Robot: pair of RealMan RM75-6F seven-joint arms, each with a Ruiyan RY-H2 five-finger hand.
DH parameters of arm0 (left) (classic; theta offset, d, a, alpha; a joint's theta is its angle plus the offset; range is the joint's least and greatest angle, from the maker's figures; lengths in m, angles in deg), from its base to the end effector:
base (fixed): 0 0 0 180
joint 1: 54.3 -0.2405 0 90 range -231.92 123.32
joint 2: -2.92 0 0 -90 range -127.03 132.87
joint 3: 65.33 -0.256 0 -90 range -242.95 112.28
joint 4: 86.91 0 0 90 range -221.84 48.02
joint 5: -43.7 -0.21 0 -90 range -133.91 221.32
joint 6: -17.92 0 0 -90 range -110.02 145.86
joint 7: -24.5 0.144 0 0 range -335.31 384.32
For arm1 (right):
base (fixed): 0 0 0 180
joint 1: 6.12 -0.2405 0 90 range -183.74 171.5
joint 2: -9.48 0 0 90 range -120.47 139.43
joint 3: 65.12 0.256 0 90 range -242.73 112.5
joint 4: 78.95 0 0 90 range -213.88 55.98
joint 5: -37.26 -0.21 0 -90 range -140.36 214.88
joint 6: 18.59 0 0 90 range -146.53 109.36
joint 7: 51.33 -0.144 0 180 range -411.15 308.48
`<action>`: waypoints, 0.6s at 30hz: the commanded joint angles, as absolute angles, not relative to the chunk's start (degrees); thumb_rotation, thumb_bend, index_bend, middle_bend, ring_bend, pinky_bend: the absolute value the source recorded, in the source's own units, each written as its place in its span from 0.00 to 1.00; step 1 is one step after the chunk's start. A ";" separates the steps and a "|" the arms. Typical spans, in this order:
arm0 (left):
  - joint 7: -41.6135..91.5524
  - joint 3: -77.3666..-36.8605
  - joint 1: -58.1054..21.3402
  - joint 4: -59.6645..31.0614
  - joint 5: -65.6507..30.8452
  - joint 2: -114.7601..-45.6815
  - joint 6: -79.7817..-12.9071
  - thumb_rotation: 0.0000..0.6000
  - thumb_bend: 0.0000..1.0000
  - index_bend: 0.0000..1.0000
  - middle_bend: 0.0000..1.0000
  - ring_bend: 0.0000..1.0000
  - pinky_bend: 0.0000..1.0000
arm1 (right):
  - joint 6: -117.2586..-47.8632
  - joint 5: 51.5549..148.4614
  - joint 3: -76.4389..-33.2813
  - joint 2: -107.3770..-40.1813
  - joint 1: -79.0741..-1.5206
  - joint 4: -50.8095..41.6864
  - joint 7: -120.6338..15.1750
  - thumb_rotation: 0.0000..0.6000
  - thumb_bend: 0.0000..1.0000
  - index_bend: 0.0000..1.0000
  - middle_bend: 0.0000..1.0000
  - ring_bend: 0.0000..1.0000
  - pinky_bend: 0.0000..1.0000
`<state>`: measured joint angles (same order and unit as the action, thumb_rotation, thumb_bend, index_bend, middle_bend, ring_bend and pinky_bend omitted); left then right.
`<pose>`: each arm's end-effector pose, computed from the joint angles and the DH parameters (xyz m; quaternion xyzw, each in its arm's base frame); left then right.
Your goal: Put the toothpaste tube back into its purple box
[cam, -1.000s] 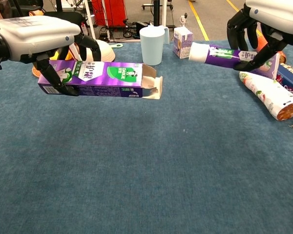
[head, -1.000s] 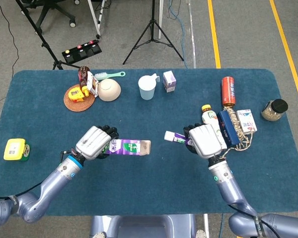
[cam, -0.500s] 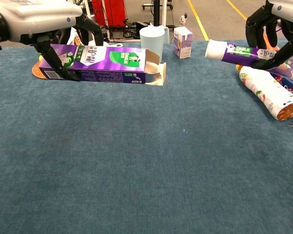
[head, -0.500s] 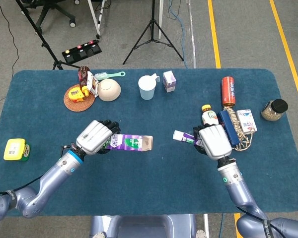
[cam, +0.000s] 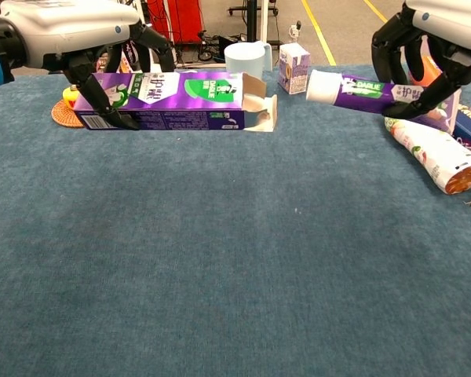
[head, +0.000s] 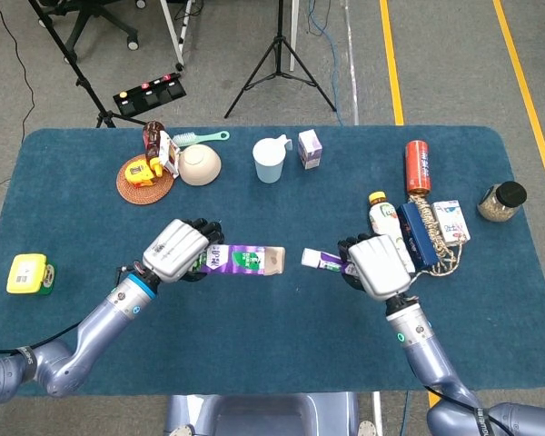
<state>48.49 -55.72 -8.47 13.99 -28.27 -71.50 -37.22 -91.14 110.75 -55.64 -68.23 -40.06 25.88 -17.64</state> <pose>-0.0949 0.3271 0.0430 -0.8022 -0.2533 -0.3928 0.3716 -0.1302 -0.2948 0.0649 0.7145 -0.2632 0.4255 0.4891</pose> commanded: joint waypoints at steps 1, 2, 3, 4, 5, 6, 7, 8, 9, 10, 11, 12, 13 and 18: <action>48.50 -55.70 -8.27 13.77 -28.05 -71.76 -37.26 1.00 0.21 0.45 0.31 0.31 0.54 | -91.05 110.83 -55.63 -68.61 -40.21 26.38 -16.87 1.00 0.45 0.60 0.63 0.60 0.68; 48.59 -55.74 -8.21 13.66 -28.00 -71.88 -37.28 1.00 0.21 0.45 0.31 0.31 0.54 | -91.04 110.84 -55.62 -68.75 -40.26 26.53 -16.59 1.00 0.45 0.60 0.63 0.60 0.68; 48.64 -55.76 -8.14 13.57 -27.84 -72.05 -37.30 1.00 0.21 0.45 0.31 0.31 0.54 | -91.02 110.78 -55.56 -68.92 -40.32 26.72 -16.25 1.00 0.45 0.60 0.63 0.60 0.68; 48.61 -55.75 -8.09 13.55 -27.70 -72.18 -37.33 1.00 0.21 0.45 0.31 0.31 0.54 | -90.98 110.70 -55.50 -69.05 -40.38 26.86 -16.02 1.00 0.45 0.60 0.63 0.60 0.68; 48.57 -55.74 -8.05 13.52 -27.59 -72.31 -37.35 1.00 0.21 0.45 0.31 0.31 0.54 | -90.95 110.61 -55.43 -69.18 -40.45 26.99 -15.77 1.00 0.45 0.60 0.63 0.60 0.68; 48.52 -55.74 -7.97 13.49 -27.51 -72.48 -37.37 1.00 0.21 0.45 0.31 0.31 0.54 | -90.91 110.51 -55.34 -69.35 -40.54 27.15 -15.40 1.00 0.45 0.60 0.63 0.60 0.68; 48.51 -55.75 -7.90 13.45 -27.46 -72.62 -37.38 1.00 0.21 0.45 0.31 0.31 0.54 | -90.88 110.44 -55.27 -69.52 -40.64 27.23 -15.11 1.00 0.45 0.60 0.63 0.60 0.68; 48.53 -55.77 -7.83 13.46 -27.41 -72.74 -37.36 1.00 0.21 0.45 0.31 0.31 0.54 | -90.84 110.33 -55.21 -69.68 -40.72 27.31 -14.82 1.00 0.45 0.60 0.63 0.60 0.68; 48.58 -55.81 -7.76 13.48 -27.34 -72.84 -37.33 1.00 0.21 0.45 0.31 0.31 0.54 | -90.80 110.20 -55.13 -69.83 -40.80 27.35 -14.55 1.00 0.45 0.60 0.63 0.60 0.68; 48.70 -55.85 -7.69 13.53 -27.27 -72.93 -37.35 1.00 0.21 0.45 0.31 0.31 0.54 | -90.72 110.02 -55.05 -70.04 -40.92 27.38 -14.23 1.00 0.45 0.60 0.63 0.60 0.68; 48.78 -55.86 -7.64 13.57 -27.20 -73.00 -37.39 1.00 0.21 0.45 0.31 0.31 0.54 | -90.61 109.85 -55.00 -70.21 -41.02 27.35 -13.96 1.00 0.45 0.60 0.63 0.60 0.68; 48.81 -55.84 -7.59 13.61 -27.15 -73.09 -37.46 1.00 0.21 0.45 0.31 0.31 0.54 | -90.47 109.64 -54.93 -70.44 -41.16 27.22 -13.70 1.00 0.45 0.60 0.63 0.60 0.68; 48.83 -55.82 -7.55 13.68 -27.14 -73.18 -37.55 1.00 0.21 0.45 0.31 0.31 0.54 | -90.32 109.40 -54.91 -70.69 -41.26 27.06 -13.48 1.00 0.45 0.60 0.63 0.60 0.68; 49.01 -55.63 -7.24 13.62 -26.54 -73.56 -37.72 1.00 0.21 0.45 0.31 0.31 0.54 | -89.99 109.21 -55.20 -71.92 -41.63 26.68 -12.49 1.00 0.45 0.60 0.63 0.60 0.68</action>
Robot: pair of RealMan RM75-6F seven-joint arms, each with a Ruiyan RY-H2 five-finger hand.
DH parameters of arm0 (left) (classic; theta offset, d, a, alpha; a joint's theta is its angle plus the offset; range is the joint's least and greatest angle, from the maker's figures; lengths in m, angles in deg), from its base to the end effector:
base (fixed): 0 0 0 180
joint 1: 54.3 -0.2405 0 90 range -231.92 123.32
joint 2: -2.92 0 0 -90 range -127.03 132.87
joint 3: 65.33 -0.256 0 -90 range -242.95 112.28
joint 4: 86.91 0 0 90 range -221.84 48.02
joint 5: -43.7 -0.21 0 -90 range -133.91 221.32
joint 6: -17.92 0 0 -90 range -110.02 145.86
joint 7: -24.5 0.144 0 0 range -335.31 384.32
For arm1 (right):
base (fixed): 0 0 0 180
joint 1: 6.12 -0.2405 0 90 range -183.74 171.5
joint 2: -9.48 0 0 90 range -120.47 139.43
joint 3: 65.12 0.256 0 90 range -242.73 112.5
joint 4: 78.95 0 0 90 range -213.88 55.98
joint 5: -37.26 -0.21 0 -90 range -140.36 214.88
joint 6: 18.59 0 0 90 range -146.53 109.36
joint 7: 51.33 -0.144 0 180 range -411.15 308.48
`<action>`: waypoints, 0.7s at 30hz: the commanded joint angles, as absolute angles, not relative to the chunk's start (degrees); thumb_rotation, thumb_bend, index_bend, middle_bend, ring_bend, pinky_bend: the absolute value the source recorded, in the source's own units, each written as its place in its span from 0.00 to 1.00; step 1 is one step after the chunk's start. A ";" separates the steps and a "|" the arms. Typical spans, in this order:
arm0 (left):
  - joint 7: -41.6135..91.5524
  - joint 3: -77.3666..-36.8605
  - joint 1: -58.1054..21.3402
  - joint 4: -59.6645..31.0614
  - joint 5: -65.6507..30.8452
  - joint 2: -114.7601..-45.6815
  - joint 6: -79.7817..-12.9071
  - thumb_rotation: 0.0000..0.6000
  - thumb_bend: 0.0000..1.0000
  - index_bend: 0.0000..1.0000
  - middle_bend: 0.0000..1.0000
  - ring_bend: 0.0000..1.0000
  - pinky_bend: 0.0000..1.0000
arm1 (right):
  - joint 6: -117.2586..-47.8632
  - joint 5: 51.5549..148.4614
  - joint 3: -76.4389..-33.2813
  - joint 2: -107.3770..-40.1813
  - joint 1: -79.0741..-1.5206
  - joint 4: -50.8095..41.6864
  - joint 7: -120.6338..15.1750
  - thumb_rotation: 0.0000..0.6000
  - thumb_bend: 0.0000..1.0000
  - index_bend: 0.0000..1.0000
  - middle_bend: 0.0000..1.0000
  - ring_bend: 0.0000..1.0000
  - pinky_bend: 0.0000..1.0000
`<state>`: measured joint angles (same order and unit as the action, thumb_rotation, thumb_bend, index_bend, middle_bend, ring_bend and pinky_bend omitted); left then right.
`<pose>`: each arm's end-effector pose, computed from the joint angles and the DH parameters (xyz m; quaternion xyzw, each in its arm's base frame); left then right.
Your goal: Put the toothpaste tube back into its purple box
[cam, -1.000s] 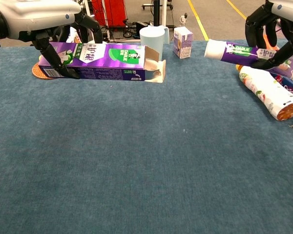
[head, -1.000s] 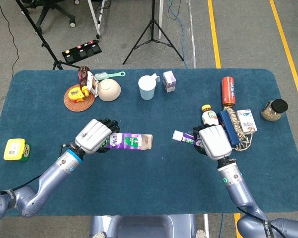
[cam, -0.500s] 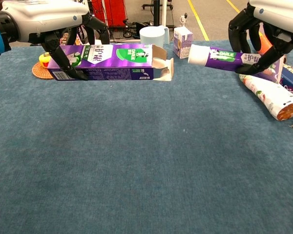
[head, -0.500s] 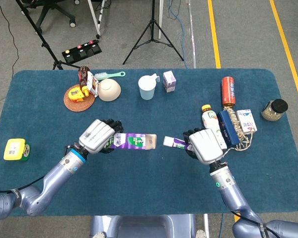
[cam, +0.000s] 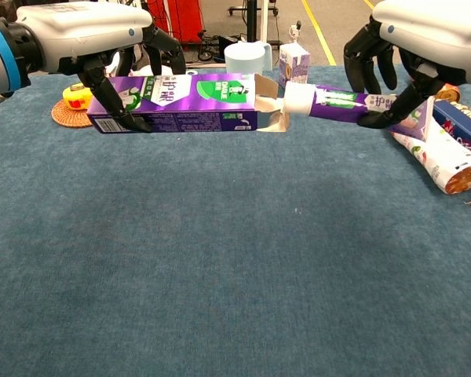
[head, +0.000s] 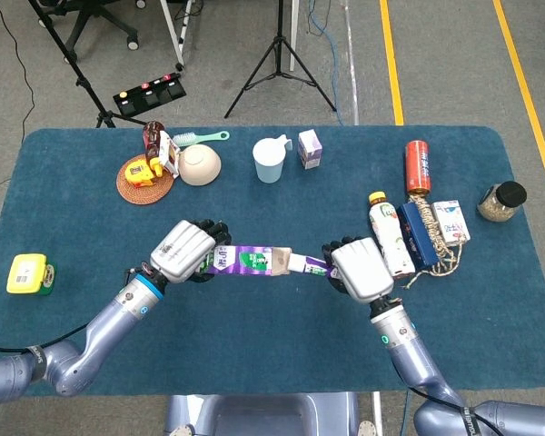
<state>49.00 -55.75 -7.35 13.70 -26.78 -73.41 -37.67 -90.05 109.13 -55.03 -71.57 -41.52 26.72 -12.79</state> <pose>-0.0874 0.3269 0.0342 -0.7999 -0.2606 -0.3988 0.3649 -0.1126 -0.2921 0.0477 0.7265 -0.2577 0.4210 0.4780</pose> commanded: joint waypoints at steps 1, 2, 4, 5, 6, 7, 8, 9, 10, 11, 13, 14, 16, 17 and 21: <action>48.97 -55.58 -7.18 13.56 -26.39 -73.68 -37.74 1.00 0.21 0.45 0.31 0.31 0.54 | -90.01 109.27 -55.26 -72.09 -41.66 26.72 -12.35 1.00 0.45 0.60 0.63 0.60 0.68; 48.94 -55.54 -7.13 13.49 -26.26 -73.80 -37.77 1.00 0.21 0.45 0.31 0.31 0.54 | -90.01 109.36 -55.32 -72.24 -41.70 26.77 -12.18 1.00 0.45 0.60 0.63 0.60 0.68; 48.74 -55.49 -6.99 13.29 -25.87 -74.16 -37.68 1.00 0.21 0.45 0.31 0.31 0.54 | -90.00 109.52 -55.40 -72.63 -41.87 26.86 -11.61 1.00 0.45 0.60 0.63 0.60 0.68; 48.70 -55.52 -6.93 13.22 -25.78 -74.30 -37.63 1.00 0.21 0.45 0.31 0.31 0.54 | -89.99 109.51 -55.38 -72.80 -41.96 26.90 -11.32 1.00 0.45 0.60 0.63 0.60 0.68; 48.70 -55.55 -6.88 13.16 -25.76 -74.41 -37.63 1.00 0.21 0.45 0.31 0.31 0.54 | -90.01 109.46 -55.36 -72.95 -42.02 26.95 -11.07 1.00 0.45 0.60 0.63 0.60 0.68; 48.70 -55.59 -6.86 13.12 -25.75 -74.49 -37.63 1.00 0.21 0.45 0.31 0.31 0.54 | -90.01 109.42 -55.33 -73.06 -42.07 26.99 -10.88 1.00 0.45 0.60 0.63 0.60 0.68; 48.68 -55.62 -6.83 13.09 -25.75 -74.58 -37.62 1.00 0.21 0.45 0.31 0.31 0.54 | -90.00 109.35 -55.28 -73.20 -42.15 27.03 -10.66 1.00 0.45 0.60 0.63 0.60 0.68; 48.65 -55.66 -6.78 13.06 -25.74 -74.71 -37.62 1.00 0.21 0.45 0.31 0.31 0.54 | -89.97 109.20 -55.19 -73.41 -42.28 27.11 -10.31 1.00 0.45 0.60 0.63 0.60 0.68; 48.66 -55.70 -6.75 13.00 -25.71 -74.84 -37.63 1.00 0.21 0.45 0.31 0.31 0.54 | -89.96 109.02 -55.06 -73.64 -42.43 27.15 -9.94 1.00 0.45 0.60 0.63 0.60 0.68; 48.70 -55.77 -6.70 12.97 -25.66 -75.00 -37.63 1.00 0.21 0.45 0.31 0.31 0.54 | -89.93 108.83 -54.88 -73.92 -42.65 27.20 -9.40 1.00 0.45 0.60 0.63 0.60 0.68; 48.72 -55.93 -6.61 13.05 -25.70 -75.17 -37.56 1.00 0.21 0.45 0.31 0.31 0.54 | -89.95 108.50 -54.57 -74.34 -43.02 27.26 -8.44 1.00 0.45 0.60 0.63 0.60 0.68; 48.76 -56.02 -6.58 13.12 -25.83 -75.18 -37.55 1.00 0.21 0.45 0.31 0.31 0.54 | -89.91 108.41 -54.47 -74.44 -43.17 27.29 -8.10 1.00 0.45 0.60 0.63 0.60 0.68; 48.87 -56.16 -6.57 13.24 -26.02 -75.14 -37.62 1.00 0.21 0.45 0.31 0.31 0.54 | -89.91 108.12 -54.32 -74.62 -43.36 27.34 -7.50 1.00 0.45 0.60 0.63 0.60 0.68; 48.90 -56.23 -6.57 13.28 -26.07 -75.13 -37.65 1.00 0.21 0.45 0.31 0.31 0.54 | -89.91 108.04 -54.29 -74.67 -43.42 27.34 -7.30 1.00 0.45 0.60 0.63 0.60 0.68; 48.83 -56.37 -6.63 13.37 -26.29 -75.05 -37.85 1.00 0.21 0.45 0.31 0.31 0.54 | -89.90 107.70 -54.28 -74.91 -43.61 27.23 -6.68 1.00 0.45 0.60 0.63 0.60 0.68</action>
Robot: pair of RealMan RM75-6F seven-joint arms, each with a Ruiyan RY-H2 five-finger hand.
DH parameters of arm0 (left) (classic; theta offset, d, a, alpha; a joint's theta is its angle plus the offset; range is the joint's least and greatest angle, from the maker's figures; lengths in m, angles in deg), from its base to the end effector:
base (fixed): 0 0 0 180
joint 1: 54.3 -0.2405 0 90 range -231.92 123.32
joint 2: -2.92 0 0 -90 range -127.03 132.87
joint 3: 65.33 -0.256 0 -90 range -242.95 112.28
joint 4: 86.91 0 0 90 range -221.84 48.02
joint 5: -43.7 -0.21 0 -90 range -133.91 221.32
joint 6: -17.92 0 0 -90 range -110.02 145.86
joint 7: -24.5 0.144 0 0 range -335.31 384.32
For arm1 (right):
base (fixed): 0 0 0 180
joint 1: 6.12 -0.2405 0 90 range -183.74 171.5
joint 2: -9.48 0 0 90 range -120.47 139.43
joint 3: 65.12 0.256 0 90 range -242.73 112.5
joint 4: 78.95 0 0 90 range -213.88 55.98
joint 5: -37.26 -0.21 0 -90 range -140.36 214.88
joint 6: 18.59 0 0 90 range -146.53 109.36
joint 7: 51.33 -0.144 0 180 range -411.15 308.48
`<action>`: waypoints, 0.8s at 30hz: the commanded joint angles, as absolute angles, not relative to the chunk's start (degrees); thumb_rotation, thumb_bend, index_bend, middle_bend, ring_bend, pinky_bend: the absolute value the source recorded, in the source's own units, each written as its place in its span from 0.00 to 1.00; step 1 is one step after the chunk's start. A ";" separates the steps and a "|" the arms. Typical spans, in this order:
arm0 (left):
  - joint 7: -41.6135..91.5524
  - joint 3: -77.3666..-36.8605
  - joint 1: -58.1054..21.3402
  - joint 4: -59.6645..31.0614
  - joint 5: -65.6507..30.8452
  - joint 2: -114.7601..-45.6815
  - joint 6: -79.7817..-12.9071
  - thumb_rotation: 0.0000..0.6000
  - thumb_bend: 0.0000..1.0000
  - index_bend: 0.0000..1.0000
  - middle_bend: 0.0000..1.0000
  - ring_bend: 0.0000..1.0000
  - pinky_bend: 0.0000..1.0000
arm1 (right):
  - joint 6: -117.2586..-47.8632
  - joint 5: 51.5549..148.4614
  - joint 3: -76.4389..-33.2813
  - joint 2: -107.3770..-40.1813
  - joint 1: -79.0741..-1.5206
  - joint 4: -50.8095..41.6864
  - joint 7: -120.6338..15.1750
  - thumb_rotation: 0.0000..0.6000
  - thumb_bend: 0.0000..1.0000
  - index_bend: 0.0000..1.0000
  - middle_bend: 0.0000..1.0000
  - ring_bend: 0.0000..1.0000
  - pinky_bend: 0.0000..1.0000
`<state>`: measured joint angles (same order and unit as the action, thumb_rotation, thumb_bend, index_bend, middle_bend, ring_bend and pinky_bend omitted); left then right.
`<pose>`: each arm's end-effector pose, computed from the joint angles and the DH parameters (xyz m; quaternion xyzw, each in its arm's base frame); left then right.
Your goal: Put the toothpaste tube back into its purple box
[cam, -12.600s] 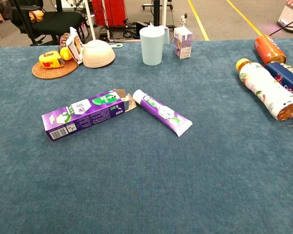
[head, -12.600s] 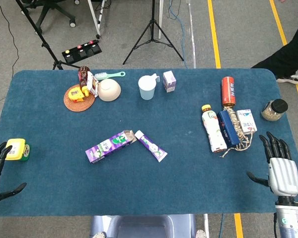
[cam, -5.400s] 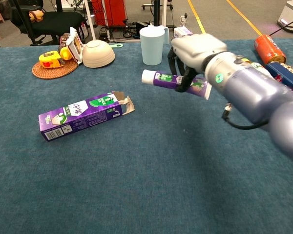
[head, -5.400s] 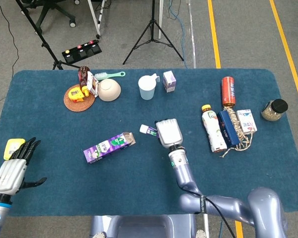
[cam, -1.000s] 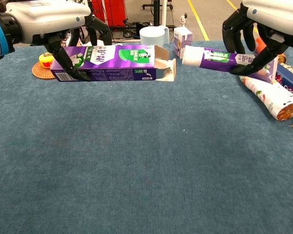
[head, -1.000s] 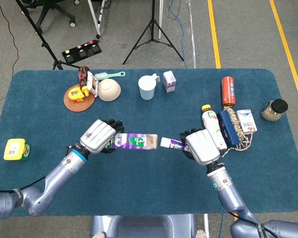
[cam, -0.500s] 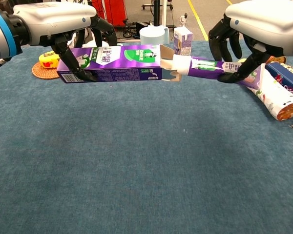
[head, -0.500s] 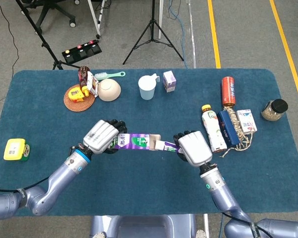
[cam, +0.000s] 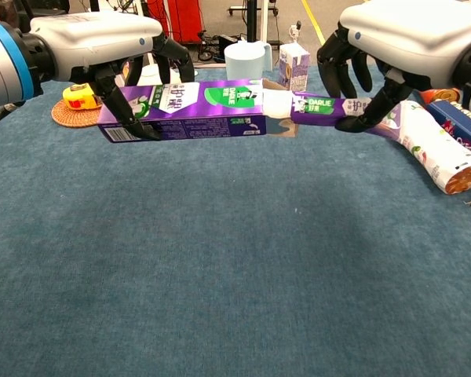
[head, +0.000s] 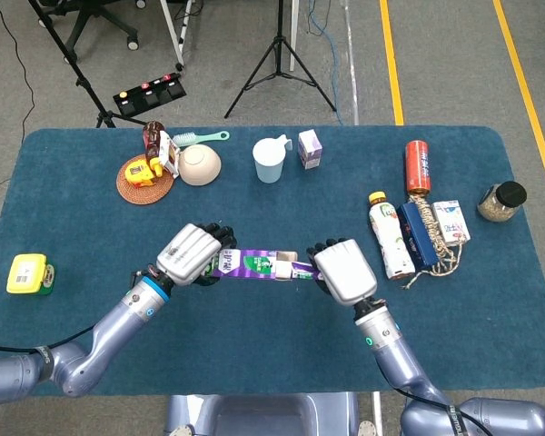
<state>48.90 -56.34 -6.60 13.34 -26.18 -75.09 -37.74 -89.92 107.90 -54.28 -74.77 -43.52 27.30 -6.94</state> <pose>-0.0835 0.3239 0.0244 -0.8018 -0.2681 -0.4001 0.3539 -0.0920 -0.2907 0.0348 0.7371 -0.2358 0.4188 0.4751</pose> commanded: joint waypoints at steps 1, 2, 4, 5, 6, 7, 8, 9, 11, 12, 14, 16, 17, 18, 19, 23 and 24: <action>48.71 -56.35 -6.65 13.38 -26.35 -75.03 -37.94 1.00 0.21 0.45 0.31 0.31 0.54 | -89.89 107.57 -54.29 -75.01 -43.66 27.21 -6.56 1.00 0.45 0.60 0.63 0.60 0.68; 48.61 -56.33 -6.66 13.38 -26.36 -75.02 -37.97 1.00 0.21 0.45 0.31 0.31 0.54 | -89.87 107.51 -54.32 -75.08 -43.69 27.21 -6.48 1.00 0.45 0.60 0.63 0.60 0.68; 48.39 -56.25 -6.60 13.36 -26.28 -75.04 -37.92 1.00 0.21 0.45 0.31 0.31 0.54 | -89.85 107.45 -54.42 -75.28 -43.80 27.22 -6.14 1.00 0.45 0.60 0.63 0.60 0.68; 48.19 -56.13 -6.54 13.41 -26.18 -75.10 -37.90 1.00 0.21 0.45 0.31 0.31 0.54 | -89.86 107.47 -54.46 -75.41 -43.89 27.23 -5.85 1.00 0.45 0.60 0.63 0.60 0.68; 47.90 -56.01 -6.48 13.57 -26.12 -75.21 -37.88 1.00 0.21 0.45 0.31 0.31 0.54 | -89.90 107.42 -54.46 -75.62 -44.03 27.24 -5.43 1.00 0.45 0.60 0.63 0.60 0.68; 48.17 -56.04 -6.31 13.82 -26.41 -75.23 -37.86 1.00 0.21 0.45 0.31 0.31 0.54 | -89.80 107.37 -54.41 -75.86 -44.34 27.05 -4.58 1.00 0.45 0.60 0.63 0.60 0.68; 48.38 -56.06 -6.27 13.99 -26.40 -75.20 -37.90 1.00 0.21 0.45 0.31 0.31 0.54 | -89.82 107.07 -54.32 -76.09 -44.50 26.91 -4.00 1.00 0.45 0.60 0.64 0.60 0.68; 48.59 -56.08 -6.25 14.16 -26.36 -75.14 -37.94 1.00 0.21 0.45 0.31 0.31 0.54 | -89.85 106.76 -54.26 -76.26 -44.61 26.82 -3.56 1.00 0.45 0.60 0.64 0.60 0.68; 49.14 -56.12 -6.18 14.32 -26.30 -75.00 -38.06 1.00 0.21 0.45 0.31 0.31 0.54 | -89.88 106.30 -54.20 -76.43 -44.75 26.66 -2.90 1.00 0.45 0.60 0.64 0.60 0.68; 49.43 -56.13 -6.15 14.37 -26.21 -74.94 -38.10 1.00 0.21 0.45 0.31 0.31 0.54 | -89.89 106.11 -54.17 -76.48 -44.80 26.57 -2.65 1.00 0.45 0.60 0.64 0.60 0.68; 50.22 -56.15 -6.02 14.57 -25.76 -74.78 -38.06 1.00 0.21 0.45 0.31 0.31 0.54 | -89.95 105.65 -54.10 -76.61 -44.92 26.42 -2.13 1.00 0.45 0.60 0.64 0.60 0.68; 51.19 -56.10 -5.78 14.76 -25.04 -74.64 -37.92 1.00 0.21 0.45 0.31 0.31 0.54 | -90.01 105.24 -54.09 -76.68 -45.02 26.29 -1.60 1.00 0.45 0.60 0.64 0.60 0.68; 51.54 -56.09 -5.70 14.80 -24.78 -74.60 -37.88 1.00 0.21 0.45 0.31 0.31 0.54 | -90.03 105.15 -54.11 -76.67 -45.05 26.26 -1.43 1.00 0.45 0.60 0.64 0.60 0.68; 52.08 -56.06 -5.56 14.83 -24.39 -74.57 -37.85 1.00 0.21 0.45 0.31 0.31 0.54 | -90.05 105.03 -54.16 -76.64 -45.09 26.23 -1.21 1.00 0.45 0.60 0.64 0.60 0.68; 52.91 -56.08 -5.39 14.72 -23.99 -74.53 -37.82 1.00 0.21 0.45 0.31 0.31 0.54 | -90.10 104.90 -54.23 -76.57 -45.10 26.14 -0.94 1.00 0.45 0.61 0.64 0.60 0.68; 55.45 -56.02 -4.90 14.48 -22.19 -74.66 -37.92 1.00 0.21 0.45 0.31 0.31 0.54 | -90.18 104.55 -54.50 -76.29 -45.10 26.02 -0.27 1.00 0.45 0.61 0.64 0.60 0.68; 56.12 -55.95 -4.74 14.45 -21.47 -74.75 -37.95 1.00 0.21 0.45 0.31 0.31 0.54 | -90.20 104.45 -54.59 -76.20 -45.11 25.99 -0.01 1.00 0.45 0.61 0.64 0.60 0.68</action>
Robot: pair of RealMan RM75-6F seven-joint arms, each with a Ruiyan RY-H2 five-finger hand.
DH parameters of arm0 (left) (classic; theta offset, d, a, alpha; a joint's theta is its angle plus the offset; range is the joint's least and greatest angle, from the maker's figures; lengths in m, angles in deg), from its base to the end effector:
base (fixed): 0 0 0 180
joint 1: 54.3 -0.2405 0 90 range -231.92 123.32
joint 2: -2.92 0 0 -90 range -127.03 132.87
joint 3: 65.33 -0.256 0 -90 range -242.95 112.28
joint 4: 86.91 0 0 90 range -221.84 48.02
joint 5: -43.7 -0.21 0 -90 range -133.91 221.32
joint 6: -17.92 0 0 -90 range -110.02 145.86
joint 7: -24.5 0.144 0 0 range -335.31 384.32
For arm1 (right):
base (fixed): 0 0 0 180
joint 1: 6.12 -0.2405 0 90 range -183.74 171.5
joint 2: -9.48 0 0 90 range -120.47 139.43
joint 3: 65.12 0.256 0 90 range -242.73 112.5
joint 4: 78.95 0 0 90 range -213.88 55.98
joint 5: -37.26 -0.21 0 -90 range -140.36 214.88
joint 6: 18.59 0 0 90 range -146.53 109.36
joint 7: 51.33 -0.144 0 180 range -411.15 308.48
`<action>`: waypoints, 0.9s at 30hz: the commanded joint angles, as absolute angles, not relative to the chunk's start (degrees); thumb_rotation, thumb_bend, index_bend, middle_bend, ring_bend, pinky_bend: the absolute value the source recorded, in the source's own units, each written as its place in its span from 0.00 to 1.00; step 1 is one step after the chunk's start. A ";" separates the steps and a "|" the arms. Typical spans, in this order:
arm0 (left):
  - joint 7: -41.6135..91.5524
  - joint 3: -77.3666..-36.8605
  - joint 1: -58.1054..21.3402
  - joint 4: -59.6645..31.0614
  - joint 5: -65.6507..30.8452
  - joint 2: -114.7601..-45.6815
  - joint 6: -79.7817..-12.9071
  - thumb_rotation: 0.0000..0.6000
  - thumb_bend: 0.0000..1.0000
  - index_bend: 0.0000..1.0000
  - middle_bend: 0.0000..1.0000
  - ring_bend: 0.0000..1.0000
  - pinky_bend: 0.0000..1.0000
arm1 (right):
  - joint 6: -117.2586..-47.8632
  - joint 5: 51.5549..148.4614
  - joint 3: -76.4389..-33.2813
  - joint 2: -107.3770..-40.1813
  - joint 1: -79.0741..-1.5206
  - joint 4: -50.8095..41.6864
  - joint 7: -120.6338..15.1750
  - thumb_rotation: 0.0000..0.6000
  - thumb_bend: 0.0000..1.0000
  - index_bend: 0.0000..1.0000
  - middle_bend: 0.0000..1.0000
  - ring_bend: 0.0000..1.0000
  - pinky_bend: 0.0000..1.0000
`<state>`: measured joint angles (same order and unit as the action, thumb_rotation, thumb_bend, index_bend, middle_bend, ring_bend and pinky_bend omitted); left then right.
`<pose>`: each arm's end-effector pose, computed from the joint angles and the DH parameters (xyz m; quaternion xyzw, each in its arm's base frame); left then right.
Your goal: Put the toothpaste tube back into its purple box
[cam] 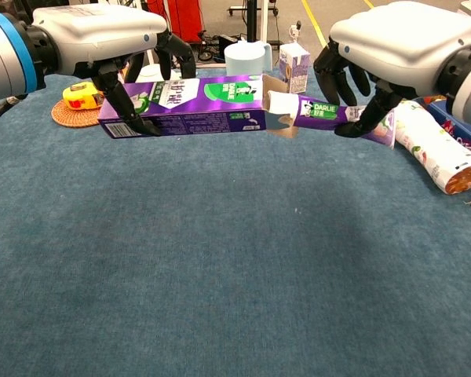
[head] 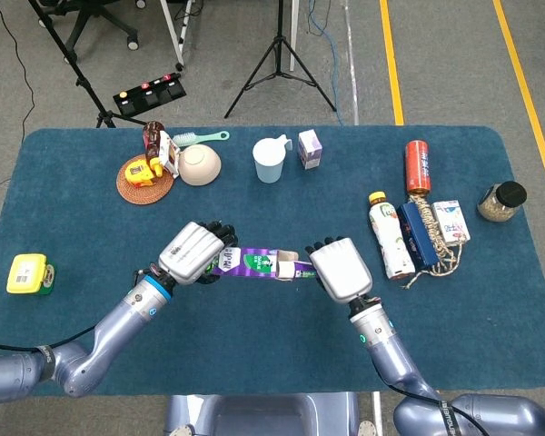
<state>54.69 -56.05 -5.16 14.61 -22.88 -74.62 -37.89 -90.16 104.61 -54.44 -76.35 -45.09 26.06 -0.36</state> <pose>-0.0771 0.3266 0.0266 -0.8092 -0.2443 -0.3836 0.3720 -0.0915 -0.2954 0.0261 0.7490 -0.2104 0.3832 0.4979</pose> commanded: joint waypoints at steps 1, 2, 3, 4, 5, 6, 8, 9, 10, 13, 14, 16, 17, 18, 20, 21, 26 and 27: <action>56.57 -55.87 -4.61 14.52 -20.87 -74.87 -38.00 1.00 0.21 0.45 0.31 0.31 0.54 | -90.23 104.36 -54.66 -76.16 -45.11 25.98 0.15 1.00 0.45 0.61 0.64 0.60 0.68; 56.78 -55.81 -4.53 14.55 -20.51 -74.95 -38.04 1.00 0.21 0.45 0.31 0.31 0.54 | -90.26 104.33 -54.70 -76.15 -45.13 25.99 0.24 1.00 0.45 0.61 0.64 0.60 0.68; 57.14 -55.81 -4.42 14.57 -20.11 -75.08 -38.08 1.00 0.21 0.45 0.31 0.31 0.54 | -90.28 104.31 -54.80 -76.14 -45.16 25.97 0.46 1.00 0.45 0.61 0.64 0.60 0.68; 57.54 -55.84 -4.30 14.57 -19.82 -75.20 -38.13 1.00 0.21 0.45 0.31 0.31 0.54 | -90.30 104.31 -54.90 -76.16 -45.22 25.93 0.75 1.00 0.45 0.61 0.64 0.60 0.68; 57.94 -55.91 -4.16 14.60 -19.59 -75.34 -38.14 1.00 0.21 0.45 0.31 0.31 0.54 | -90.34 104.27 -54.96 -76.19 -45.29 25.91 1.06 1.00 0.45 0.61 0.64 0.60 0.68; 58.30 -55.95 -4.04 14.63 -19.36 -75.48 -38.20 1.00 0.21 0.45 0.31 0.31 0.54 | -90.38 104.18 -54.99 -76.24 -45.36 25.90 1.40 1.00 0.45 0.61 0.64 0.60 0.68; 58.98 -56.01 -3.75 14.79 -18.88 -75.85 -38.30 1.00 0.21 0.45 0.31 0.31 0.54 | -90.48 103.83 -54.95 -76.38 -45.57 26.01 2.19 1.00 0.46 0.61 0.64 0.60 0.68; 59.23 -56.04 -3.63 14.85 -18.73 -76.01 -38.36 1.00 0.21 0.45 0.31 0.31 0.54 | -90.54 103.75 -54.95 -76.45 -45.69 26.03 2.63 1.00 0.46 0.61 0.64 0.61 0.68; 59.55 -56.06 -3.46 14.94 -18.54 -76.22 -38.44 1.00 0.21 0.45 0.31 0.31 0.54 | -90.63 103.66 -54.95 -76.56 -45.83 26.04 3.13 1.00 0.46 0.61 0.64 0.61 0.68; 60.57 -56.36 -3.02 15.37 -18.21 -76.78 -38.49 1.00 0.21 0.45 0.31 0.31 0.54 | -90.59 102.90 -54.80 -77.03 -46.30 25.82 4.36 1.00 0.46 0.61 0.64 0.61 0.68; 60.79 -56.44 -2.98 15.49 -18.10 -76.87 -38.62 1.00 0.21 0.45 0.31 0.31 0.54 | -90.57 102.55 -54.70 -77.18 -46.42 25.70 4.60 1.00 0.46 0.61 0.64 0.61 0.68; 61.12 -56.57 -2.91 15.65 -17.95 -77.05 -38.93 1.00 0.21 0.45 0.31 0.31 0.54 | -90.60 101.94 -54.60 -77.49 -46.68 25.42 5.21 1.00 0.46 0.61 0.64 0.61 0.68; 61.24 -56.62 -2.87 15.67 -17.86 -77.11 -39.02 1.00 0.21 0.45 0.31 0.31 0.54 | -90.67 101.80 -54.60 -77.61 -46.77 25.34 5.43 1.00 0.46 0.61 0.64 0.61 0.68; 61.40 -56.65 -2.78 15.66 -17.73 -77.18 -39.08 1.00 0.21 0.45 0.31 0.31 0.54 | -90.73 101.66 -54.65 -77.77 -46.89 25.27 5.77 1.00 0.46 0.61 0.64 0.61 0.68; 61.45 -56.63 -2.68 15.66 -17.54 -77.27 -39.14 1.00 0.21 0.45 0.31 0.31 0.54 | -90.82 101.48 -54.72 -77.92 -47.02 25.30 6.19 1.00 0.46 0.61 0.64 0.61 0.68; 61.50 -56.63 -2.61 15.63 -17.46 -77.31 -39.17 1.00 0.21 0.45 0.31 0.31 0.54 | -90.90 101.43 -54.74 -77.98 -47.10 25.32 6.42 1.00 0.46 0.61 0.64 0.61 0.68; 61.95 -56.55 -2.18 15.43 -16.80 -77.62 -39.29 1.00 0.21 0.45 0.31 0.31 0.54 | -91.63 101.64 -55.03 -78.21 -47.57 25.55 8.57 1.00 0.46 0.61 0.65 0.61 0.69; 62.19 -56.57 -2.08 15.45 -16.67 -77.61 -39.32 1.00 0.21 0.45 0.31 0.31 0.54 | -91.79 101.69 -55.10 -78.23 -47.68 25.62 9.18 1.00 0.46 0.61 0.65 0.61 0.69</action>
<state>62.08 -56.56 -2.16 15.46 -16.77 -77.58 -39.29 -91.49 101.57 -54.95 -78.17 -47.46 25.51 8.42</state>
